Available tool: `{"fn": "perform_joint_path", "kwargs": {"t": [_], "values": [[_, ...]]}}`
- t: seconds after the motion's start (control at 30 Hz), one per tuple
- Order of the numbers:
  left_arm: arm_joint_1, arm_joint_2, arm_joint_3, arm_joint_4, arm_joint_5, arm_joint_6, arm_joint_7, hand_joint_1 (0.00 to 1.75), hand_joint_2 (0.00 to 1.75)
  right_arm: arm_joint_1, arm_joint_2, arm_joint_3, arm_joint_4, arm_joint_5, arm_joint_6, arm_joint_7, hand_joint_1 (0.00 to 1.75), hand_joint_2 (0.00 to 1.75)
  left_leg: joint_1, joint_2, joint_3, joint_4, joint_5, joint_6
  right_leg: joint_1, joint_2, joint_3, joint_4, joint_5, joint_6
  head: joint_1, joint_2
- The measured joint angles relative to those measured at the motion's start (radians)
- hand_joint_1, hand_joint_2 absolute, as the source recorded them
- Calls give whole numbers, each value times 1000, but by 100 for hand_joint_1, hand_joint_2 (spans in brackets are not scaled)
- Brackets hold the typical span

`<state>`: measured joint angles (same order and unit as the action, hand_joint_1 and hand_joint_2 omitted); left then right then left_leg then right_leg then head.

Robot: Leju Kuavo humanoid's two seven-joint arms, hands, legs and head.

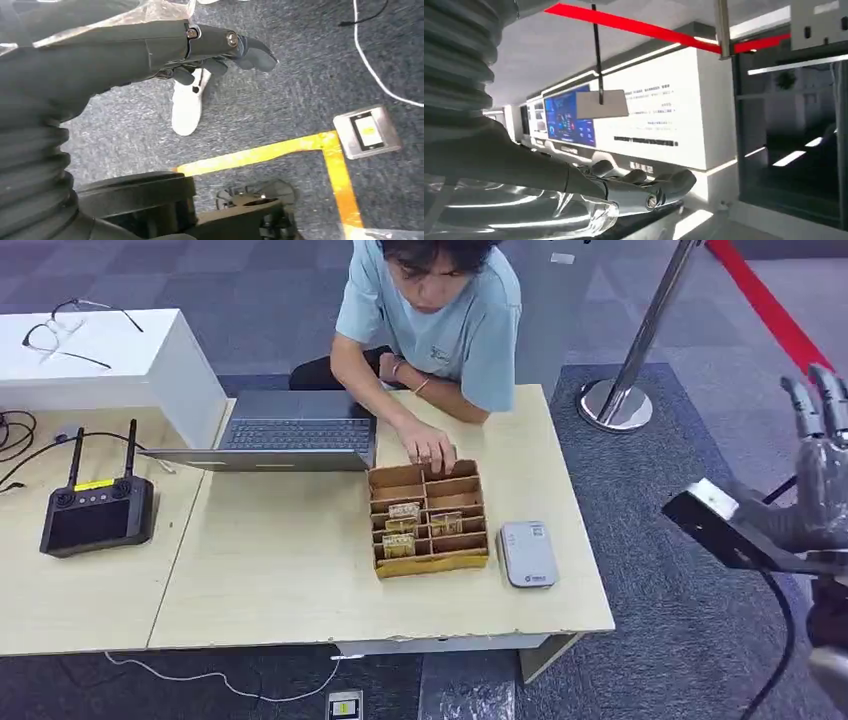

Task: Pass the card to the sensor for recognition and then transmit it.

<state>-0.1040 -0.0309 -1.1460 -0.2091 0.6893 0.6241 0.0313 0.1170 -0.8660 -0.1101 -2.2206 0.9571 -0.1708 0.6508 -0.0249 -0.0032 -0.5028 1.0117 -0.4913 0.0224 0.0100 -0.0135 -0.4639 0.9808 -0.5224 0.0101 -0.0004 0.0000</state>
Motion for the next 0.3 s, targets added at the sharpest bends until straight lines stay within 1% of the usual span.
{"fn": "perform_joint_path", "kwargs": {"t": [0.1, 0.17, 0.23, 0.3], "values": [[0, -2, 9, 0, 6, 6, -11, 0, 175, 93, 41, -73, 27, 0, -90, -40, 0, 175, 0, 0, 0, 0, 0, 0, 0, 0, 0, 0, 0, 0, 0, 0], [0, -3, 13, 0, 10, 8, -10, 0, 175, 147, 78, -115, 70, -35, -156, -70, 0, 175, 0, 0, 0, 0, 0, 0, 0, 0, 0, 0, 0, 0, 0, 0], [0, -5, 15, 0, 17, 13, -5, 0, 175, 185, 125, -153, 119, -75, -222, -102, 0, 175, 0, 0, 0, 0, 0, 0, 0, 0, 0, 0, 0, 0, 0, 0], [0, -5, 18, 0, 25, 17, 6, 0, 175, 223, 173, -177, 182, -103, -294, -148, 0, 175, 0, 0, 0, 0, 0, 0, 0, 0, 0, 0, 0, 0, -1, 0]]}}
